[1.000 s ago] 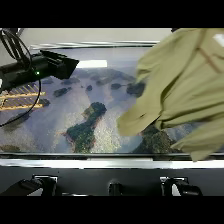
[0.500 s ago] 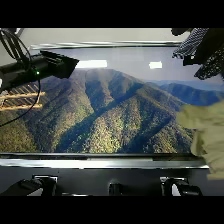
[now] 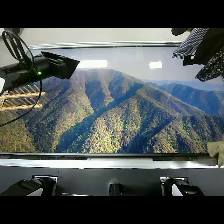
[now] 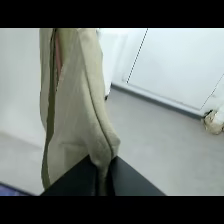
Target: Fold the clothes and pants, and hang the long-sleeved shirts on hangers.
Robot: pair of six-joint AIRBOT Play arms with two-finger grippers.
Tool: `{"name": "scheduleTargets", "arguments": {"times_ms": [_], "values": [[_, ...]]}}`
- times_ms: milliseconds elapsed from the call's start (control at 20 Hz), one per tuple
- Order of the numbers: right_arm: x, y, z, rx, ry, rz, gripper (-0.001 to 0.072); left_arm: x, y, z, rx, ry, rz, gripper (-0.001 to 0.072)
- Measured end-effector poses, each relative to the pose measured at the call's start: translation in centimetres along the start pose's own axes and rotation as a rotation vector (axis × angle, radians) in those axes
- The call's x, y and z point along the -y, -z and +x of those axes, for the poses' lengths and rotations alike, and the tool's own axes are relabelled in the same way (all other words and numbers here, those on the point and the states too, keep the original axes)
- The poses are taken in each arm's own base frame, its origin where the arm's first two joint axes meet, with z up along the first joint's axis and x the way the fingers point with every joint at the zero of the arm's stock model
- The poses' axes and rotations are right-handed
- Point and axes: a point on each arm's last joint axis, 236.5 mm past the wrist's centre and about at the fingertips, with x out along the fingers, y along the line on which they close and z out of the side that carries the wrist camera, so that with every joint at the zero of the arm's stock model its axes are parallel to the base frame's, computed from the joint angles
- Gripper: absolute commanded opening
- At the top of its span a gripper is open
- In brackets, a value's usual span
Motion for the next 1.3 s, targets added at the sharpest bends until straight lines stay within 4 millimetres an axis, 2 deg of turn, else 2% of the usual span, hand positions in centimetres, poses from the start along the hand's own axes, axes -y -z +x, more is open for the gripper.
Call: {"name": "scheduleTargets", "arguments": {"times_ms": [150,400,550,900,1050,1300], "values": [[-0.9,-2.3,1.1,0.068,0.034,0.032,0.0035,-0.2,0.1,0.0,-0.003,-0.006,0.008,0.0605],[2.0,-5.9,2.8,0.177,0.140,0.076,0.0035,-0.3,0.3,0.2,-0.009,-0.010,0.012,0.0604],[4.0,-6.6,3.7,0.203,0.193,0.082,0.0036,-0.3,0.4,0.4,-0.014,-0.008,0.011,0.0605],[7.3,-5.7,6.5,0.185,0.262,0.124,0.0037,-0.3,0.5,0.5,-0.016,-0.009,0.011,0.0605],[7.4,-4.5,8.0,0.144,0.257,0.144,0.0037,-0.4,0.6,0.5,-0.018,-0.012,0.015,0.0605],[6.2,-2.6,9.4,0.066,0.206,0.132,0.0039,-0.4,0.6,0.5,-0.018,-0.012,0.015,0.0605]]}}
